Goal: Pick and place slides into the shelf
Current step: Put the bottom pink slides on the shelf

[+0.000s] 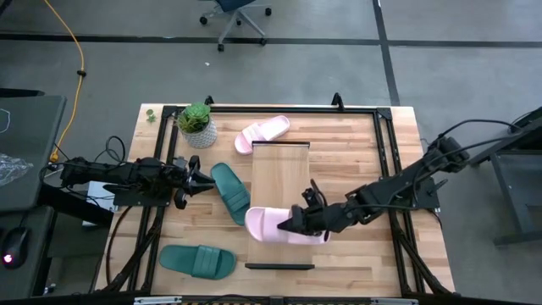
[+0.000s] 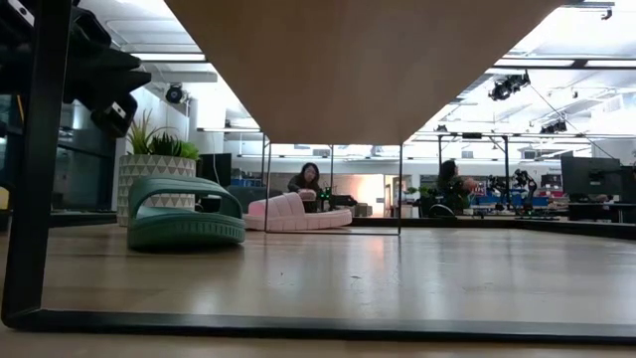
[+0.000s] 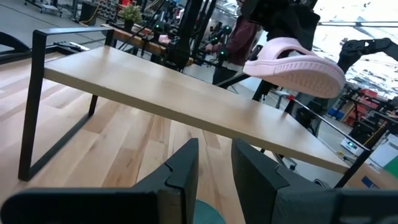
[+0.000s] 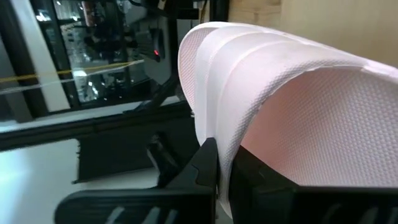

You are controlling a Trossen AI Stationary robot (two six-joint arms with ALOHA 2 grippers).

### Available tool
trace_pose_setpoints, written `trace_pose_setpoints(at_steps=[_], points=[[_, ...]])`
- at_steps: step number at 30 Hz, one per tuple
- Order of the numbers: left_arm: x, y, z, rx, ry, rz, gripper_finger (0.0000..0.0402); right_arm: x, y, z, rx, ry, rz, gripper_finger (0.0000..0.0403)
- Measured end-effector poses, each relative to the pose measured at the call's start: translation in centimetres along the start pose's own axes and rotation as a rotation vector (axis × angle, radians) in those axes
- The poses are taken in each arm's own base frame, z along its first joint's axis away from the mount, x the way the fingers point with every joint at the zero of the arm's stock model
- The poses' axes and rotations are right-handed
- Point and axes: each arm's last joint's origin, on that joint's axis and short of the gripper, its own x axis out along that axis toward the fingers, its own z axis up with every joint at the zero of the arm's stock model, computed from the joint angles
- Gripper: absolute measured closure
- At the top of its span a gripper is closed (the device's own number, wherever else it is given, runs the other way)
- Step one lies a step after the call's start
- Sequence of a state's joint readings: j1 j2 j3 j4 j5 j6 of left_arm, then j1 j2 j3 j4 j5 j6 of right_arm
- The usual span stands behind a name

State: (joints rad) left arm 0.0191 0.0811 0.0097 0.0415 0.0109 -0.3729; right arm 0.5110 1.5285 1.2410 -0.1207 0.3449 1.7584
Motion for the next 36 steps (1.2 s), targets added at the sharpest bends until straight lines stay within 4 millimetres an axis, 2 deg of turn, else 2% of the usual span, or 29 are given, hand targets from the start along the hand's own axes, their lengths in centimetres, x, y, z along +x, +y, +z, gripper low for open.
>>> trace_pose_setpoints(at_steps=[6, 12, 22, 36], points=[[0.0, 0.0, -0.3, -0.022, 0.034, -0.015, 0.0316, 0.2, -0.1, -0.5, -0.006, 0.001, -0.006, 0.0403], [0.0, 0.0, -0.3, -0.019, 0.039, -0.032, 0.0316, -0.2, -0.3, -1.3, 0.064, -0.074, 0.016, 0.0403], [0.0, -0.2, -0.2, -0.026, 0.048, -0.081, 0.0316, 1.4, -1.3, -1.7, 0.091, -0.087, 0.002, 0.0403], [0.0, -0.2, -0.2, -0.010, 0.049, -0.091, 0.0316, 3.1, 0.3, -2.2, 0.027, -0.085, -0.086, 0.0403]])
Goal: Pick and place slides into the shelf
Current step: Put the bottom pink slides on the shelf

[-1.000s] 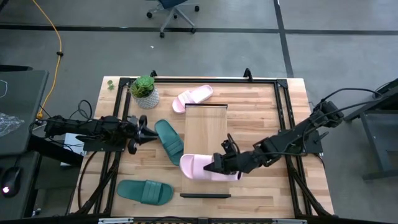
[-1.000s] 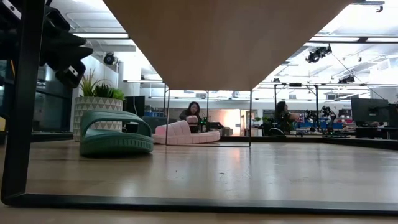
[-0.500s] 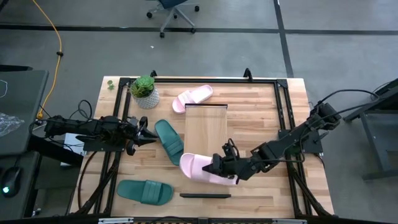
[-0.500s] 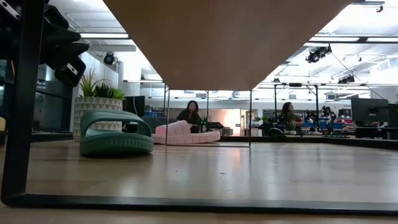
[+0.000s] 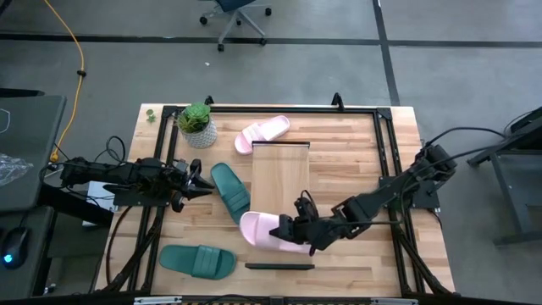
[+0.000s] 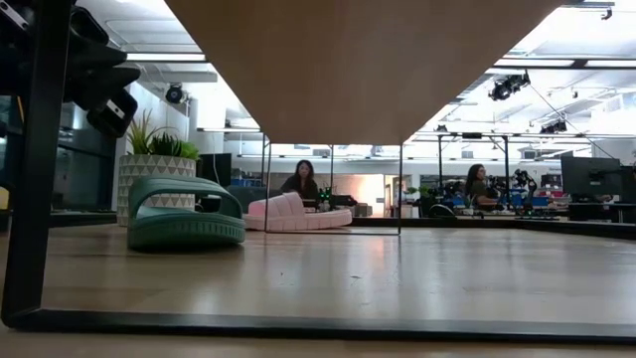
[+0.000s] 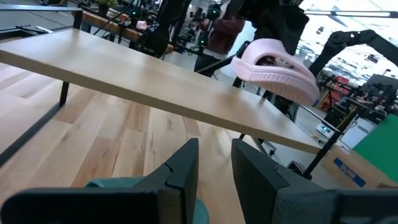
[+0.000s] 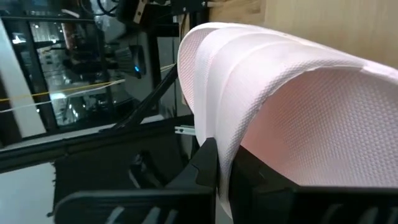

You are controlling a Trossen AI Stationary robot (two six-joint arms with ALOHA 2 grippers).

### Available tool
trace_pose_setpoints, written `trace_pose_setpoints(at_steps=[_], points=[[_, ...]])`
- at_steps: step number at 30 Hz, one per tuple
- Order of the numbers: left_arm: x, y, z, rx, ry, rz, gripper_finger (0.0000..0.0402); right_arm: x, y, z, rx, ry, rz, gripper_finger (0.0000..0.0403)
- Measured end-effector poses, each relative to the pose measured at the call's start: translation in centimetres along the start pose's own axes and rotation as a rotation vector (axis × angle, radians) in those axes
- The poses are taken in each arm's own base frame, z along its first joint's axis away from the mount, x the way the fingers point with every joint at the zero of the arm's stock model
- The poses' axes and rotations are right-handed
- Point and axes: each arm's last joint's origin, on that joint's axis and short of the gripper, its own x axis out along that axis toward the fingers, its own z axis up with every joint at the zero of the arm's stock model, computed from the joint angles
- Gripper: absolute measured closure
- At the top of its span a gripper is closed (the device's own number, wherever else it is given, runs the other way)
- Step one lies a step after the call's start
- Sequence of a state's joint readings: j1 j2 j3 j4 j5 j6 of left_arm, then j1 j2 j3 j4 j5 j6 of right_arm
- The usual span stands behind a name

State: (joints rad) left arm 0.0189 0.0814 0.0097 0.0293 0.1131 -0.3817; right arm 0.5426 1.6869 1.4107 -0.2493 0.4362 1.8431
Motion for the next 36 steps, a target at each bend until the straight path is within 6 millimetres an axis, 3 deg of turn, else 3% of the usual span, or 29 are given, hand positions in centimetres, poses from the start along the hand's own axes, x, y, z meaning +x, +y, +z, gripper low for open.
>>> trace_pose_setpoints(at_steps=[16, 36], points=[[0.0, -0.1, 0.0, 0.008, 0.004, -0.018, 0.0316, 1.2, 0.1, -0.7, 0.013, 0.026, -0.014, 0.0403], [0.0, -0.1, 0.0, 0.010, 0.003, -0.019, 0.0316, 1.2, 0.4, -0.9, 0.022, 0.048, 0.022, 0.0403]])
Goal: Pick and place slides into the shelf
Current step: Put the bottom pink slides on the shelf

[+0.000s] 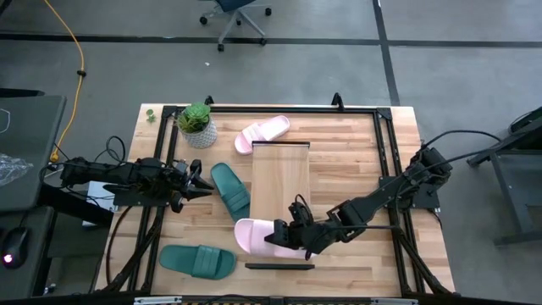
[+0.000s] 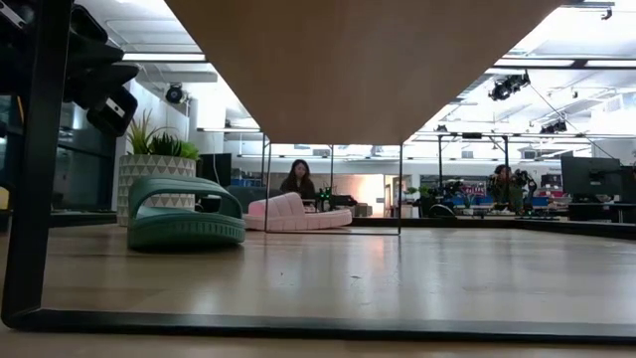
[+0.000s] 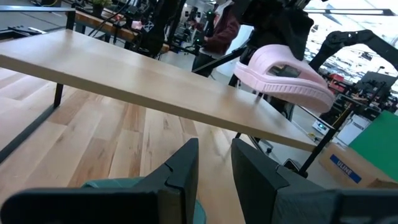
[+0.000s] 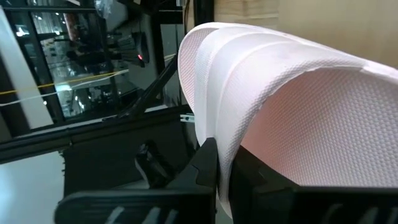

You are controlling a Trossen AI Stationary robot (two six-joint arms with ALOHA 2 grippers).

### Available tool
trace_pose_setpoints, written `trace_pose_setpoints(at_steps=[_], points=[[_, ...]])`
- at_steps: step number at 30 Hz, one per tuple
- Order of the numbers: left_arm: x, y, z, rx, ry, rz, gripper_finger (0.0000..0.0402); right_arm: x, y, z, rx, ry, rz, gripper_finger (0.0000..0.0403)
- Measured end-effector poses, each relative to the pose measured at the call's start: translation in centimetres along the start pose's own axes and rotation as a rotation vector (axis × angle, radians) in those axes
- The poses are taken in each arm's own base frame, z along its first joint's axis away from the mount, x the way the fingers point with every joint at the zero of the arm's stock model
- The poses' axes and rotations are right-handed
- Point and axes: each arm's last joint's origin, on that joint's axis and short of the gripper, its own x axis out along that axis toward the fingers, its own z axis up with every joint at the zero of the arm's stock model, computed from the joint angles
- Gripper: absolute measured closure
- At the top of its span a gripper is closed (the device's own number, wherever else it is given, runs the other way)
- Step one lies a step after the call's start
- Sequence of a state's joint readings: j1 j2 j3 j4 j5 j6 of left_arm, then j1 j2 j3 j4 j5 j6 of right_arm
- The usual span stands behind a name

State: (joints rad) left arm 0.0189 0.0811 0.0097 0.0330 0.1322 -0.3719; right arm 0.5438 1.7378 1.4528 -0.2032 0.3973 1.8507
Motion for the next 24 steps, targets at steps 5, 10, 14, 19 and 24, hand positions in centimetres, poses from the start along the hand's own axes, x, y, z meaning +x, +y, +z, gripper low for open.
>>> trace_pose_setpoints(at_steps=[5, 10, 14, 19, 24], points=[[0.0, 0.0, 0.0, 0.000, 0.000, 0.000, 0.0316, -0.2, 0.7, 0.0, -0.011, -0.013, 0.020, 0.0403], [0.0, 0.0, 0.0, 0.000, 0.000, 0.001, 0.0316, -0.4, 0.8, 0.3, -0.038, -0.025, -0.023, 0.0403], [0.0, 0.0, 0.0, 0.000, 0.000, 0.001, 0.0316, -0.4, 0.9, 0.2, -0.025, -0.022, -0.017, 0.0403], [0.0, 0.0, 0.0, 0.000, 0.000, 0.000, 0.0316, 0.5, 0.2, -0.1, -0.029, 0.001, -0.043, 0.0403], [0.0, 0.0, 0.0, 0.000, 0.000, 0.000, 0.0316, 1.4, -0.2, -0.5, -0.019, 0.022, -0.038, 0.0403]])
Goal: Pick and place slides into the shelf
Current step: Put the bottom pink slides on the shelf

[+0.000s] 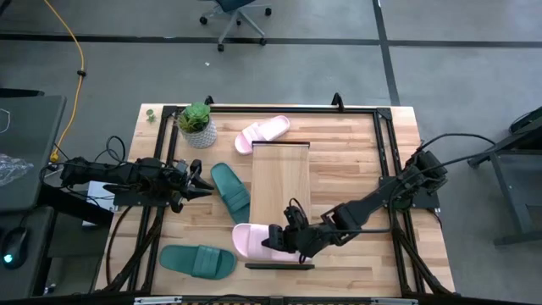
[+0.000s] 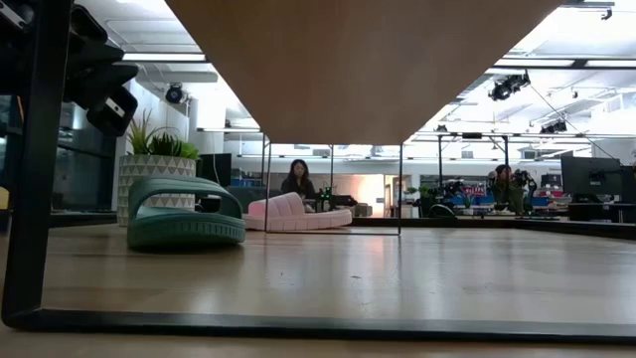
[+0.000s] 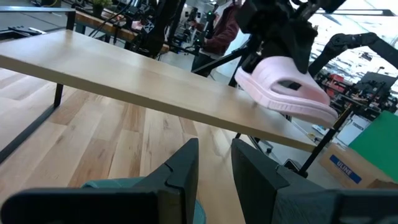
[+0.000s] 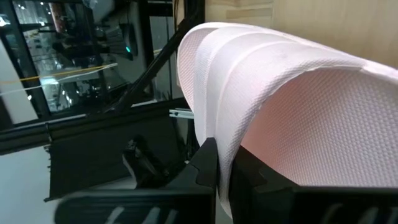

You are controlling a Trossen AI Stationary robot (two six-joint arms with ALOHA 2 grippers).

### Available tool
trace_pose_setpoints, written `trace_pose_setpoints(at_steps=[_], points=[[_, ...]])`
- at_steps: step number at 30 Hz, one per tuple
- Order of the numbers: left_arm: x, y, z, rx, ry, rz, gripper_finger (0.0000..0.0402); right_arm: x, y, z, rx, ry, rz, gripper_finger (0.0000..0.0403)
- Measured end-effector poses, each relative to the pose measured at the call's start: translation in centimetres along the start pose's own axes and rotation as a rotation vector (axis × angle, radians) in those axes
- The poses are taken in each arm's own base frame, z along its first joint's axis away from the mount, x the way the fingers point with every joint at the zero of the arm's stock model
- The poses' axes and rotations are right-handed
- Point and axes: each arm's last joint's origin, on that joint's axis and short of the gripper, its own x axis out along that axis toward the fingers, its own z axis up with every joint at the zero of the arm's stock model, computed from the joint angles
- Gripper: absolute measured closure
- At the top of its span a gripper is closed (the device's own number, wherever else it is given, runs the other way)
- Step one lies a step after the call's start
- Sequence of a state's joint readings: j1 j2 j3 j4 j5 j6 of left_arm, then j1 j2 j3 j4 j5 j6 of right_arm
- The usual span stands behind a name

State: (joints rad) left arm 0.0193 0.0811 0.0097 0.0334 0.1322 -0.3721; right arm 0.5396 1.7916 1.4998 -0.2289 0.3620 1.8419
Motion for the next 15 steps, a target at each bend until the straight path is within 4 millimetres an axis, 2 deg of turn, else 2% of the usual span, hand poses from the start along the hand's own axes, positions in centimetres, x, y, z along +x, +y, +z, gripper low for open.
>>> trace_pose_setpoints(at_steps=[15], points=[[0.00, -0.02, 0.00, 0.000, 0.002, -0.007, 0.0316, 0.04, -0.33, -0.27, 0.033, 0.008, -0.021, 0.0403]])
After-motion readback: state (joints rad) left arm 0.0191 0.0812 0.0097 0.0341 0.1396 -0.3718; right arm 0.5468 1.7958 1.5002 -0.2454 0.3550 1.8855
